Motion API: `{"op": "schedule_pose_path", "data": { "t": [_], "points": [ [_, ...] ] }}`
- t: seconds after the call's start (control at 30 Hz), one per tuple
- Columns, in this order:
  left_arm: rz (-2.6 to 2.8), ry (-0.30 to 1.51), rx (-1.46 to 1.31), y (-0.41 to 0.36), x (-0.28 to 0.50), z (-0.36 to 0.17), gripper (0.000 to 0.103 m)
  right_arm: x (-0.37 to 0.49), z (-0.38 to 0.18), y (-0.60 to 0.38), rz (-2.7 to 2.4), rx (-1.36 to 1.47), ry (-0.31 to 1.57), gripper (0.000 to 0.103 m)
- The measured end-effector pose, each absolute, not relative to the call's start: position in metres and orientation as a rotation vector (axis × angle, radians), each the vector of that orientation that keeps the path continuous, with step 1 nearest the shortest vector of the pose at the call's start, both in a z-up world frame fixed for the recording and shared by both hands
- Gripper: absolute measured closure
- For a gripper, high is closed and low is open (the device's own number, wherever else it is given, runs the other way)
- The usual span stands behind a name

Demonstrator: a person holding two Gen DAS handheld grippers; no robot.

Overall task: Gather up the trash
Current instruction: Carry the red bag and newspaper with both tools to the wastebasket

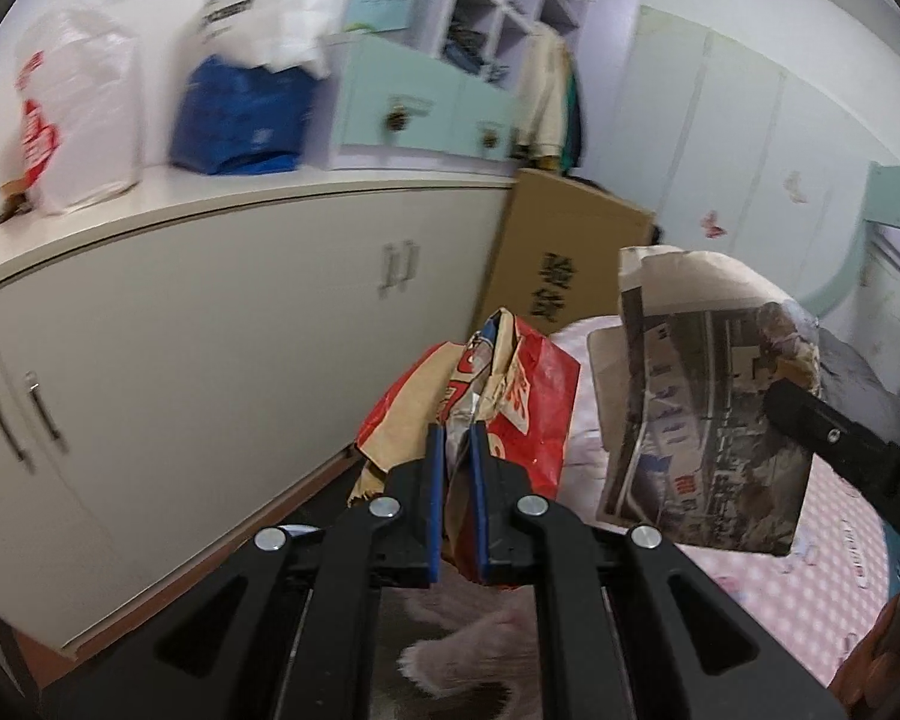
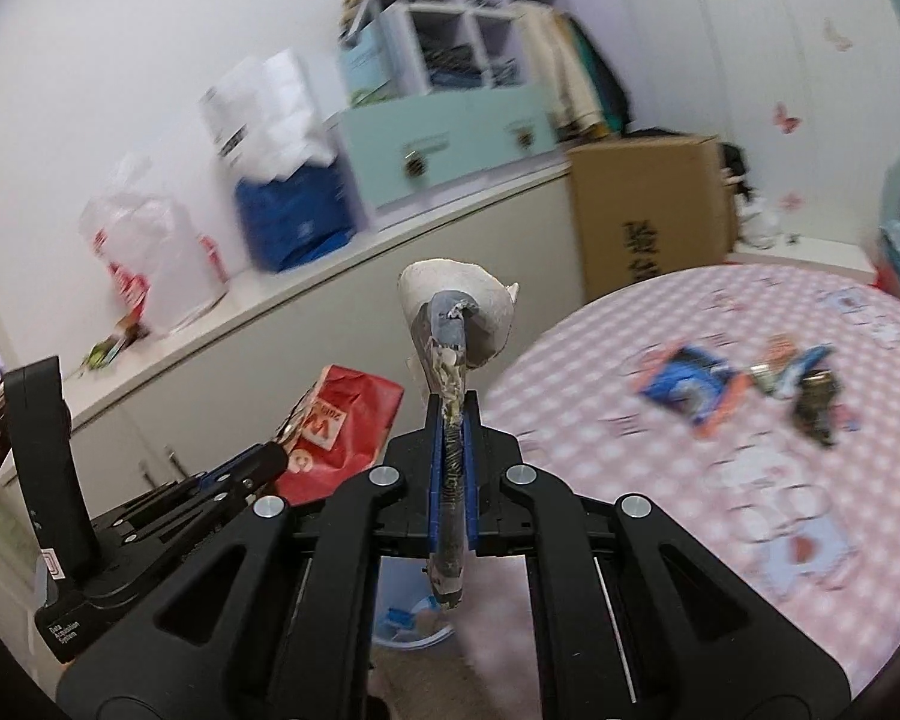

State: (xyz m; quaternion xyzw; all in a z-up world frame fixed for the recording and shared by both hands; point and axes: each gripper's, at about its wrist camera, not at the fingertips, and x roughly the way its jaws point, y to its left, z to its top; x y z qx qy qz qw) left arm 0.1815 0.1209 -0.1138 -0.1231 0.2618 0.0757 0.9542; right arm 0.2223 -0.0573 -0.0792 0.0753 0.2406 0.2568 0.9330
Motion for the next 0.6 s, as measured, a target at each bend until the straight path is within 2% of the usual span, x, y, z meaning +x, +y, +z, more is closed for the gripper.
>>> {"op": "schedule_pose_path", "data": {
  "t": [0.33,0.6],
  "points": [
    [0.352,0.647,-0.288,0.2,0.194,-0.166,0.095,0.242,-0.134,0.052,0.646,0.045,0.613,0.097],
    [0.416,0.737,-0.319,0.235,0.205,-0.21,0.096,0.261,-0.185,0.098,0.662,-0.02,0.702,0.097]
  ]
}}
